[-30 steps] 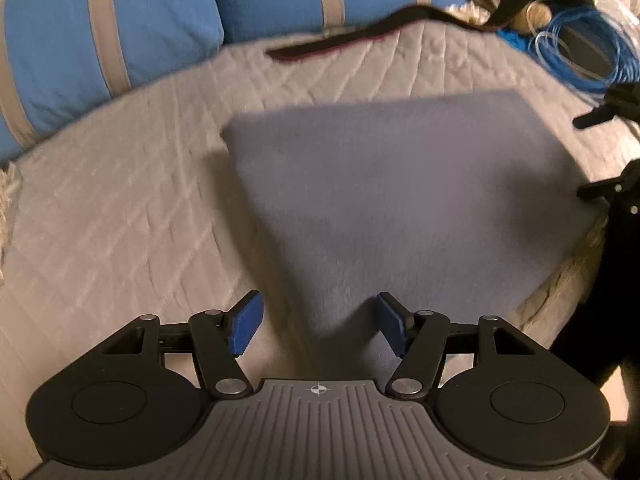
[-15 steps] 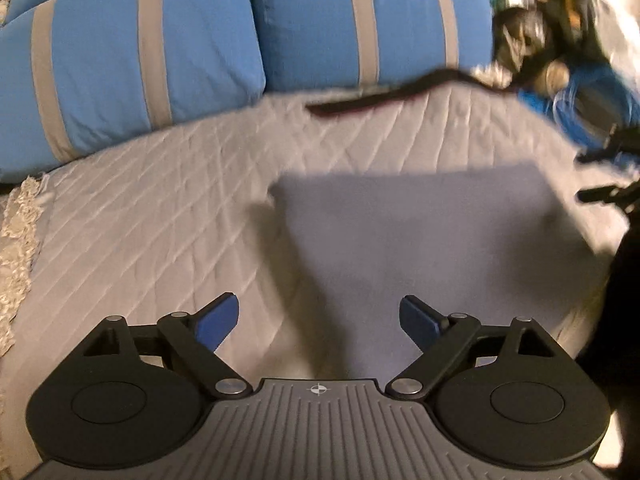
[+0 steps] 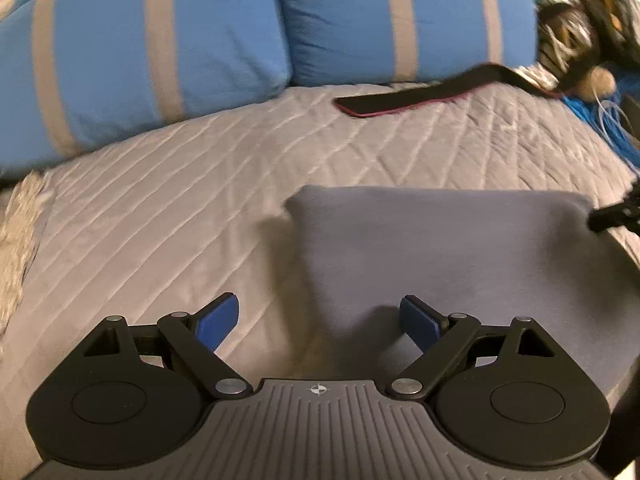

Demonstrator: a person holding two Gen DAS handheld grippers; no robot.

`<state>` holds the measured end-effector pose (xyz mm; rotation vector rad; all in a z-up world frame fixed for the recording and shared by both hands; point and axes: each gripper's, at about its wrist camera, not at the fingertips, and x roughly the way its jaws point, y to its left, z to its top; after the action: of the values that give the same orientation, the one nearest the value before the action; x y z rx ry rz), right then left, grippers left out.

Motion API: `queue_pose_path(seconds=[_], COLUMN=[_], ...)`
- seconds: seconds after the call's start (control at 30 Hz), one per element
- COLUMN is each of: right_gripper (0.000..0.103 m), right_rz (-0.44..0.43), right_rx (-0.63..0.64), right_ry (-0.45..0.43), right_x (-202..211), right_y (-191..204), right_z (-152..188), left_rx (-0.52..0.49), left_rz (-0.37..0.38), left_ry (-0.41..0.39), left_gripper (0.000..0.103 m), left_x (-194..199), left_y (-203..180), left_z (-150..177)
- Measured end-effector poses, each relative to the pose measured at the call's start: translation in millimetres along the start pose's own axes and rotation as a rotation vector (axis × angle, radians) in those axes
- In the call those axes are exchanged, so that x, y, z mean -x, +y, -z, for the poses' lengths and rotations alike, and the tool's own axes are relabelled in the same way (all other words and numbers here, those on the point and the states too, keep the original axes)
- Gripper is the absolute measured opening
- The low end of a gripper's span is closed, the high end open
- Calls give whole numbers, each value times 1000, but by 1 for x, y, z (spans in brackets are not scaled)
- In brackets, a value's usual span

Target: Fold clothes

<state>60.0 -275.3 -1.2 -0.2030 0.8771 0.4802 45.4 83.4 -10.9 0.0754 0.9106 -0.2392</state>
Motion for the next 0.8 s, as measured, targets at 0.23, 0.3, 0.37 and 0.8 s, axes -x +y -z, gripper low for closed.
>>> queue_pose_path(seconds=[0.23,0.3,0.37,0.8], right_gripper=[88,88,89,91], right_rz=[-169,-226,-270,-240], right_rx=[-241,-331,-399,-518], right_ry=[28,59,94,200], right_x=[18,15,7,-19], right_y=[-35,-44,-49,-49], right_z=[9,13,18,22], left_rx=[318,391,436,408], left_rz=[215,273,324,349], left_ry=[46,63,86,145], left_gripper=[88,88,88,88], left_x=[3,1,-3,-18], left_y=[50,61,65,54], left_z=[14,17,20,28])
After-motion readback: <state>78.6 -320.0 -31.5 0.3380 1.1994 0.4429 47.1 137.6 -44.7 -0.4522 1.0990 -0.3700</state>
